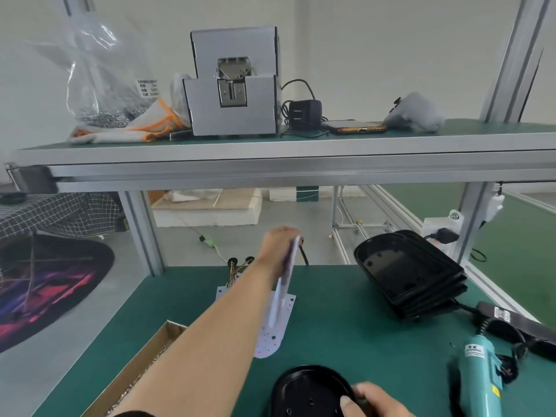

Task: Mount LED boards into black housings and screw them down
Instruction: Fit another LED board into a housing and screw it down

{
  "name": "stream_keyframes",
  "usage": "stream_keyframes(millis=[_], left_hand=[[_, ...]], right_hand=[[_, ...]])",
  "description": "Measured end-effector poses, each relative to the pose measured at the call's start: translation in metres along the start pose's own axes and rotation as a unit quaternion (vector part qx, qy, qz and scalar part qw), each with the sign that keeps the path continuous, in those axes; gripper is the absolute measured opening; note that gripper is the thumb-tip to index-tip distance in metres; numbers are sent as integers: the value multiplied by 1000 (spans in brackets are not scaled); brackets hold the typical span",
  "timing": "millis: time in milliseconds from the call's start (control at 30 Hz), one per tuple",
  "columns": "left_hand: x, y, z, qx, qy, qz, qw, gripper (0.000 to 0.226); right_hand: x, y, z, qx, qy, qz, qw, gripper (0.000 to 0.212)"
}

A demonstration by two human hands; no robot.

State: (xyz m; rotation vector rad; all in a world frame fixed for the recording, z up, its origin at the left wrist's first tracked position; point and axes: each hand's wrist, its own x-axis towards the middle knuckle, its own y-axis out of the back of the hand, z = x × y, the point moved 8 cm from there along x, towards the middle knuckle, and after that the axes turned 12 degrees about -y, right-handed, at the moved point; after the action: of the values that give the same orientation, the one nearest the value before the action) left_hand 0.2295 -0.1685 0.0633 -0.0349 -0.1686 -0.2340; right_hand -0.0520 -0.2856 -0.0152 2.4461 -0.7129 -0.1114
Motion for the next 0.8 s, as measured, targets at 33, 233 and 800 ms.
stream_keyframes(millis=[33, 233, 800], left_hand=[[-2, -1, 12, -50, 6, -16, 999, 12], [-54, 9, 82, -192, -81, -100, 973, 10], [-224, -10, 173, -130, -161, -332, 921, 13]], right_hand=[[-4, 1, 0, 9, -7, -11, 1000, 22], [-5, -2, 6, -4, -125, -98, 987, 18], [14, 26, -78, 35, 45, -31, 998, 86]])
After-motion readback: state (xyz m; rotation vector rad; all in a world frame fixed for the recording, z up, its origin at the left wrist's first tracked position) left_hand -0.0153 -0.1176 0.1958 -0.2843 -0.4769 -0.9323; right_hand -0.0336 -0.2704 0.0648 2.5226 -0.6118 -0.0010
